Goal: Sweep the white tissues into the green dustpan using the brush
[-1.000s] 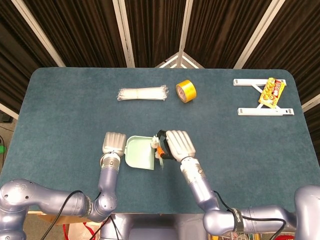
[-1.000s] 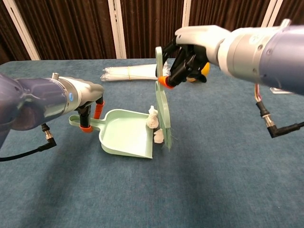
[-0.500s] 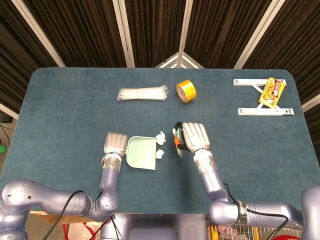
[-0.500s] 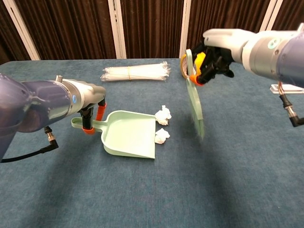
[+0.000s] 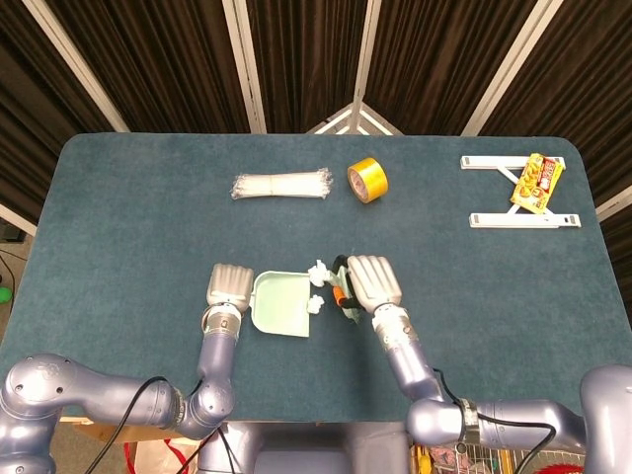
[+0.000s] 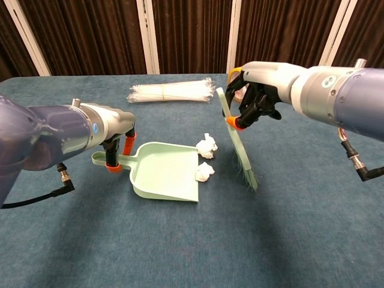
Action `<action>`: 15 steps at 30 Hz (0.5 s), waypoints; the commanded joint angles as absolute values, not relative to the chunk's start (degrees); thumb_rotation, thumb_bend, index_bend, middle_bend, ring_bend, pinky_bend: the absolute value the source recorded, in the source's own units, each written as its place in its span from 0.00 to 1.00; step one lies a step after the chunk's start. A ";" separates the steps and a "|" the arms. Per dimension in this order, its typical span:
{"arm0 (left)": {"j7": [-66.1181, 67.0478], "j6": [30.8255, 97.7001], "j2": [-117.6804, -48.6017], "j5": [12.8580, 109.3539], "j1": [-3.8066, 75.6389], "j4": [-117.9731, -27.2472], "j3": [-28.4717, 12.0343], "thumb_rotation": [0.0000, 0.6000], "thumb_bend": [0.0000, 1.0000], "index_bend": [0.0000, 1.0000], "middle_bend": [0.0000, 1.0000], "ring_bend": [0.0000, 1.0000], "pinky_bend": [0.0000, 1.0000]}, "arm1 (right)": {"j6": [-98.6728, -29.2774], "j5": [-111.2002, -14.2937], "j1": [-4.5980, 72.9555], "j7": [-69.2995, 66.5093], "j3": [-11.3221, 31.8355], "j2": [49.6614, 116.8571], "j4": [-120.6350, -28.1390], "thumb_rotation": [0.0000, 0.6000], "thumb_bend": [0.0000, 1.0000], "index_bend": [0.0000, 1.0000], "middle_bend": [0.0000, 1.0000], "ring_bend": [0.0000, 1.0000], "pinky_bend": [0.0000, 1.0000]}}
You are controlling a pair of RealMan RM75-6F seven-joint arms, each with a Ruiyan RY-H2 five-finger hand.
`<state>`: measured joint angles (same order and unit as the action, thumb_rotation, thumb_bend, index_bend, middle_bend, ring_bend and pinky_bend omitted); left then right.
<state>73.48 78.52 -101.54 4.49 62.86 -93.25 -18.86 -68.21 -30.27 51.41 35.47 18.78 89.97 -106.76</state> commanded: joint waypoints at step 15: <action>73.51 78.29 -102.67 4.14 63.46 -91.45 -19.33 1.00 0.58 0.65 1.00 1.00 0.99 | -63.05 -33.67 51.06 27.19 20.88 87.35 -113.89 1.00 0.52 0.68 0.83 0.90 0.82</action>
